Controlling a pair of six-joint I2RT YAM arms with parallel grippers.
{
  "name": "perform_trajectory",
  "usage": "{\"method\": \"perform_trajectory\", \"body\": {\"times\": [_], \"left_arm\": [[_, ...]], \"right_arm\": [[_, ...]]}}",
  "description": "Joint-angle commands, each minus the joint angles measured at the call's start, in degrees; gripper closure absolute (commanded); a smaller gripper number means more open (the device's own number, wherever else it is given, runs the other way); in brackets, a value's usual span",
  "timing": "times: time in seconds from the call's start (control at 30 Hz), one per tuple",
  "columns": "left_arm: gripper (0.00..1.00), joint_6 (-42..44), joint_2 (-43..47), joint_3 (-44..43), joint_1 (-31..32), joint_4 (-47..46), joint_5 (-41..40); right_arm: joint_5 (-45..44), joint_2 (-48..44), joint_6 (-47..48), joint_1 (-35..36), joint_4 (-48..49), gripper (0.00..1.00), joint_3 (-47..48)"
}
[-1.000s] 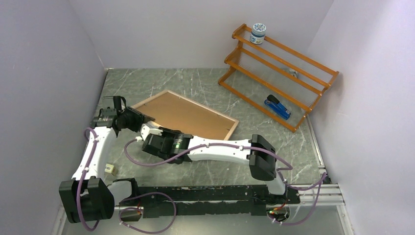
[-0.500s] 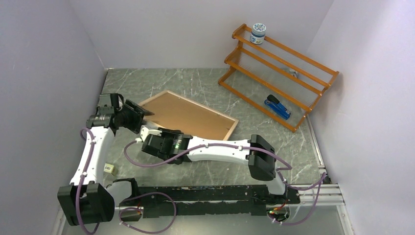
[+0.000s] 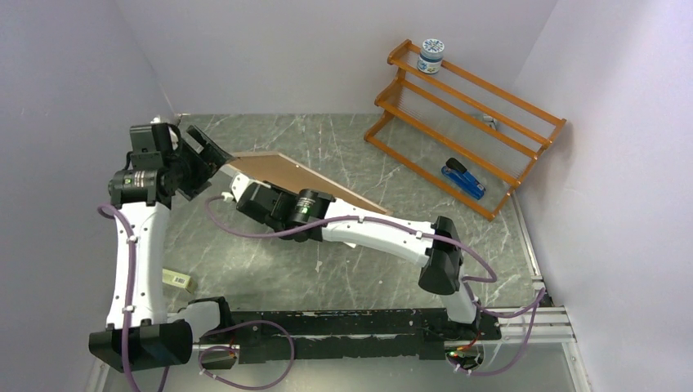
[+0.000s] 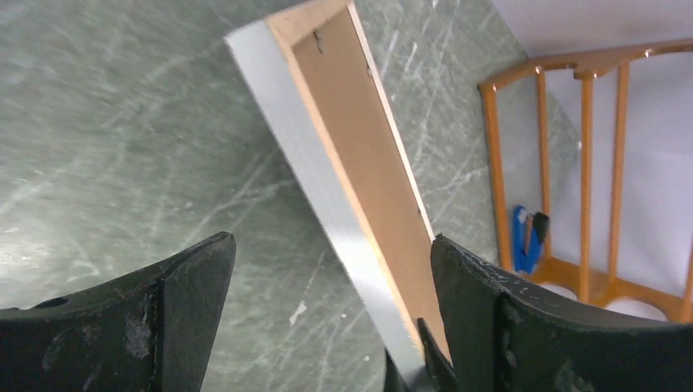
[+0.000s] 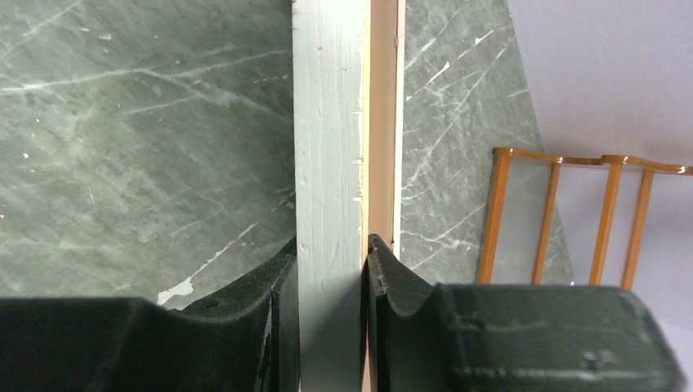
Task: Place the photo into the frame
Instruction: Turn over the photo frame at the center of the board.
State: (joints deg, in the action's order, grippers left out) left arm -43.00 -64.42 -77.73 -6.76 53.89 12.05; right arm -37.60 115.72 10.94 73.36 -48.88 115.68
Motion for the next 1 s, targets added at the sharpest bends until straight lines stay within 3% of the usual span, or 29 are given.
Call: {"method": "perform_trajectory", "body": {"times": [0.0,0.4,0.7,0.97], "left_arm": [[0.06,5.34,0.70,-6.83,-0.58,4.96,-8.16],[0.06,7.77,1.76,-13.30,-0.64,7.01,-14.17],[0.06,7.10,3.73,-9.83,-0.67,5.38,-14.18],[0.06,6.03,5.16,-2.41,-0.70,3.29,-10.91]], "right_arm": [[3.79,-4.80,-2.45,-2.16,-0.86,1.00,6.58],[14.58,-7.57,-9.68,-9.43,-3.69,1.00,12.35],[21.50,-9.19,-16.25,-13.91,-3.77,1.00,13.81],[33.41,-13.45,-26.13,-25.22,0.87,1.00,7.28]]}}
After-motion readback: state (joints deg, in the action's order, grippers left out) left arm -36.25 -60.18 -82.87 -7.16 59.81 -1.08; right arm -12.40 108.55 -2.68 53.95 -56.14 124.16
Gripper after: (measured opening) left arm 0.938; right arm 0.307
